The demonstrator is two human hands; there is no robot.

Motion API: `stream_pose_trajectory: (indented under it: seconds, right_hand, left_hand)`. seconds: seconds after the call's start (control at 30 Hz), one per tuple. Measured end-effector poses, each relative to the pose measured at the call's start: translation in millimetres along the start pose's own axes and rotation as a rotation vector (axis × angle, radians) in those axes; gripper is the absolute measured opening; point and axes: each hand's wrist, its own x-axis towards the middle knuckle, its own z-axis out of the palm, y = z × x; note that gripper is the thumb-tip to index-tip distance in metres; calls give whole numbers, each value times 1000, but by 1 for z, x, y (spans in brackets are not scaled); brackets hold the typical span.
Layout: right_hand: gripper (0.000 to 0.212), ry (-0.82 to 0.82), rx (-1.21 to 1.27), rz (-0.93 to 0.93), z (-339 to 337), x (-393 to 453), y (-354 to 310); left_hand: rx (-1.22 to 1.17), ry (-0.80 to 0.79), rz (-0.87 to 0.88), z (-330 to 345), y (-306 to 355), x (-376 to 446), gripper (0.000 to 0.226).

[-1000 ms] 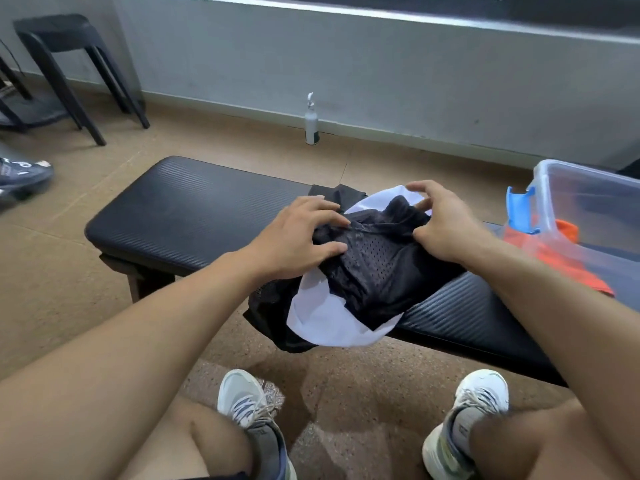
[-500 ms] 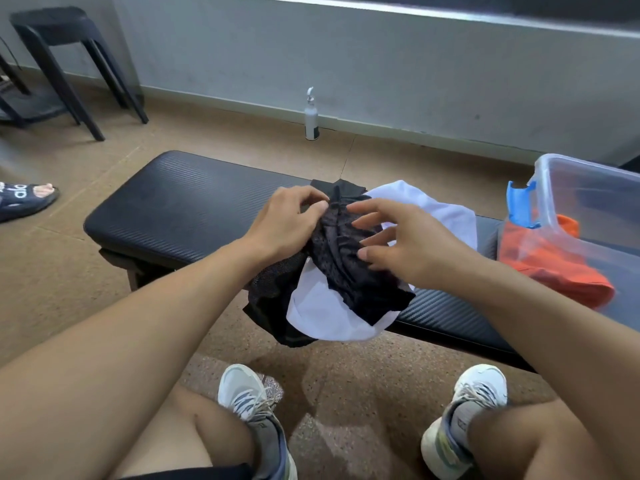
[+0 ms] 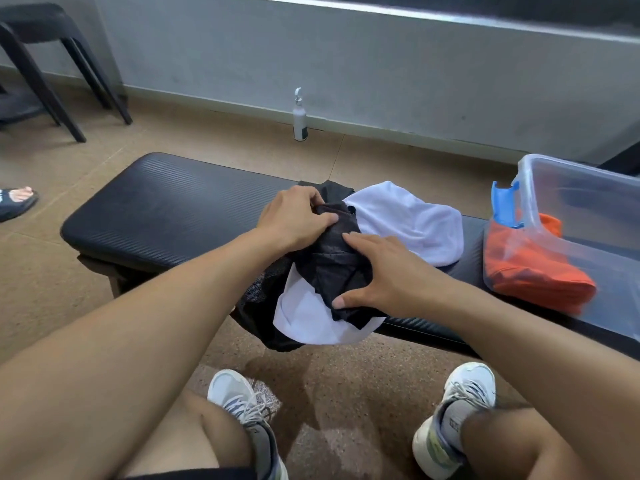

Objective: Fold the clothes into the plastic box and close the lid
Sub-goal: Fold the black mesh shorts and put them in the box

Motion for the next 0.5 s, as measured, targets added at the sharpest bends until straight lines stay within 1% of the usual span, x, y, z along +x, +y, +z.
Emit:
stream_pose_trajectory:
  seconds: [0.1,0.17,0.23,0.27,0.33,0.37,0.4,0.5]
  right_hand:
    - [113,-23,-11,7,0,-4,-2]
    - [116,-24,4,-5,0,-5,-2]
    - [107,-7,37,-9,0,-5,-3]
    - [96,8,60,-10,1,-4,-3]
    - [71,32,101,-9,4,0,-2]
    - [63,48,107,0,6,2,0]
    - [61,58,100,16,8,4,3]
    - [71,35,47,85,11,9,7]
  left_hand:
    - [-45,51,-33,-11,-4,0,21]
    - [-79,75,-43,-20,-7,-3,22]
    - [-104,70,-69,-29,-12,-7,22]
    - [-100,50,-91,-33,-16,-9,21]
    - [-102,-39,-161,-40,-23,-12,20]
    - [-125,-95,-207,-42,-27,-15,18]
    - [-156,-142,-251,-44,-30,-16,16]
    - [-211,-226,-338,-45,-36,-19,15]
